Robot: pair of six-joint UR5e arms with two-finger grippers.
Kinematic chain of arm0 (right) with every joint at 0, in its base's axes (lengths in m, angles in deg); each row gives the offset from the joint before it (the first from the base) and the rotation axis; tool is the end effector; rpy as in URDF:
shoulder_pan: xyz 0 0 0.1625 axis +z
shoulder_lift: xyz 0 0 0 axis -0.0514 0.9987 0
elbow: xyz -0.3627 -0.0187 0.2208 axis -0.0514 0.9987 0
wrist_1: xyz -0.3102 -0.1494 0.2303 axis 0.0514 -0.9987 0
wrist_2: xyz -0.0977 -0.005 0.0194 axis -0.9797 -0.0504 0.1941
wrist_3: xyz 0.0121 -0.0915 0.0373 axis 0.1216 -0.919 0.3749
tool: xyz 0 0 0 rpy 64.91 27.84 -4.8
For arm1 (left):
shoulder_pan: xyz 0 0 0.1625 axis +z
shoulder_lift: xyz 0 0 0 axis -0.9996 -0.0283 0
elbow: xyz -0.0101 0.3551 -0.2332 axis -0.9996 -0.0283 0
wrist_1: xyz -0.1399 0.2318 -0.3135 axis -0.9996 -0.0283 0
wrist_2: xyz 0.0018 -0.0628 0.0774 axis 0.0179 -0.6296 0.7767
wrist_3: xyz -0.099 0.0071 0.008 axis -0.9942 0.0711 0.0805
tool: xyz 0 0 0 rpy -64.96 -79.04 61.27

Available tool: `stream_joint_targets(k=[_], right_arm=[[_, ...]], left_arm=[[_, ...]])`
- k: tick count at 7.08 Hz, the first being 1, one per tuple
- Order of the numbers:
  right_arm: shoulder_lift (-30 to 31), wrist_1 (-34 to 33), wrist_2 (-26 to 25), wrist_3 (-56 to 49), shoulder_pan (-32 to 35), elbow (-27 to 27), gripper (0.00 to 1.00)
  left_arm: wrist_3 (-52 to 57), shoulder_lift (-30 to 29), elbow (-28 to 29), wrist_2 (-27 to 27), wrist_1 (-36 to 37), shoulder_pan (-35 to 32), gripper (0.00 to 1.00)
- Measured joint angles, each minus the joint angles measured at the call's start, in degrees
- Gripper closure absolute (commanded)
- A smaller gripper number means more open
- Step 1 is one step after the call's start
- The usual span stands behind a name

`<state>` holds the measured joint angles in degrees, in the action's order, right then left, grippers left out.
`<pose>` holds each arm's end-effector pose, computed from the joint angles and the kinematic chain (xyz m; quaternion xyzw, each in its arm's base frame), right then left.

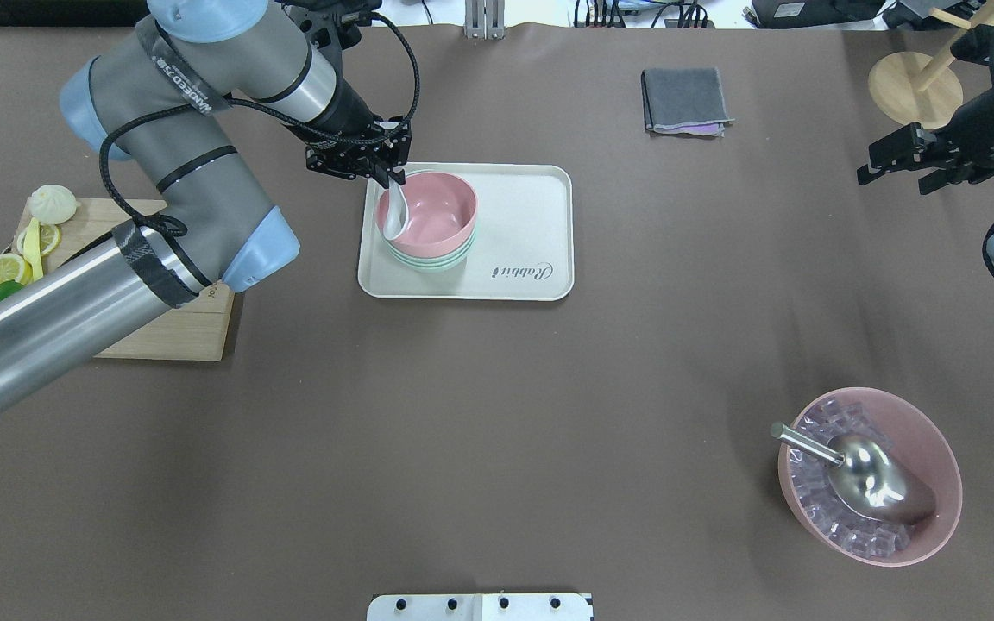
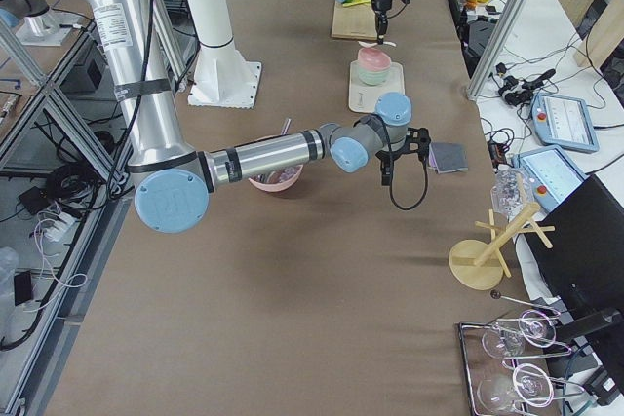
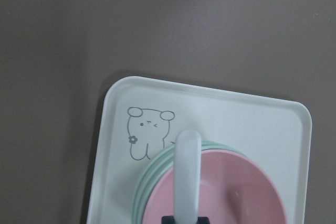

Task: Stack pink bowl on green and place spoon
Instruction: 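Carry the spoon with the left gripper into the pink bowl while the right withdraws, then release the spoon in the pink bowl and withdraw the left arm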

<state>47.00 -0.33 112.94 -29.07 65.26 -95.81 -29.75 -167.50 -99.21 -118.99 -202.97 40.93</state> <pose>-0.1612 -0.5713 0.4867 0.0540 -0.4667 0.0377 0.8820 0.4478 -0.5977 0.2062 0.0280 0.5385 -0.0552 0.8403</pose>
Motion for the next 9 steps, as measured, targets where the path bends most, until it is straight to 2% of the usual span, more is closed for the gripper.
stream_joint_targets(k=[1,3,5,7,9], right_arm=[[0.52,0.0,0.02,-0.92,0.35,-0.08,0.0],[0.95,0.0,0.11,-1.35,1.21,-0.27,0.0],[2.05,-0.02,0.21,-2.71,2.78,-0.24,0.0],[4.89,-0.1,0.15,-9.92,5.64,0.45,0.0],[7.46,-0.21,0.03,-19.66,8.94,2.96,0.0]], left_arm=[[-0.07,0.04,0.68,0.26,-1.7,0.54,0.02],[-0.23,0.3,1.36,0.37,-2.94,0.57,0.02],[0.7,4.52,0.17,0.02,-2.72,-1.45,0.02],[12.18,16.3,-5.59,-3.8,-2.34,-8.81,0.02],[34.85,28.89,-8.4,-7.21,-0.84,-18.88,0.02]])
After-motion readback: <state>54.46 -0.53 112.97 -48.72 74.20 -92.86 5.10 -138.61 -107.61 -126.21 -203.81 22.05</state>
